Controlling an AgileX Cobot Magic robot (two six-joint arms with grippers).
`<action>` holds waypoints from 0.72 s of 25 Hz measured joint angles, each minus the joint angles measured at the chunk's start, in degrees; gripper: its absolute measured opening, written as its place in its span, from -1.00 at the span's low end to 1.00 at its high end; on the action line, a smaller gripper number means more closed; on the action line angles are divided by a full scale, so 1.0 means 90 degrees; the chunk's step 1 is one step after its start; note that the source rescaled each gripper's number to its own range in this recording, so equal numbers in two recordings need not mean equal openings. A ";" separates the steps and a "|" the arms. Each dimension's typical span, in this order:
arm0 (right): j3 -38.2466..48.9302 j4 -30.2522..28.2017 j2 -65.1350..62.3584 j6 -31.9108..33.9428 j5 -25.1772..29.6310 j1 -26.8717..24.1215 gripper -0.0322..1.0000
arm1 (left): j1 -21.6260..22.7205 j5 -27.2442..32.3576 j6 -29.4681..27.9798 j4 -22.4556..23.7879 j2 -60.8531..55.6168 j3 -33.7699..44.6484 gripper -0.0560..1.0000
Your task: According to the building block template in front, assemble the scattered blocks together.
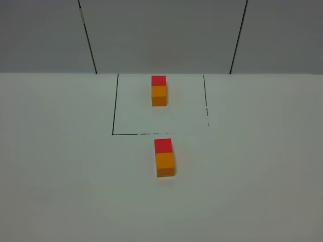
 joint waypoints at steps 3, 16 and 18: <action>0.0000 0.0000 0.0000 0.0000 -0.0002 0.0000 0.85 | 0.0000 0.0000 0.0000 0.0000 0.0000 0.0000 0.39; 0.0000 0.0000 0.0000 0.0000 -0.0002 0.0000 0.81 | 0.0000 0.0000 0.0000 0.0000 0.0000 0.0000 0.39; 0.0000 0.0000 0.0000 0.0000 -0.0002 0.0000 0.81 | 0.0000 0.0000 0.0000 0.0000 0.0000 0.0000 0.39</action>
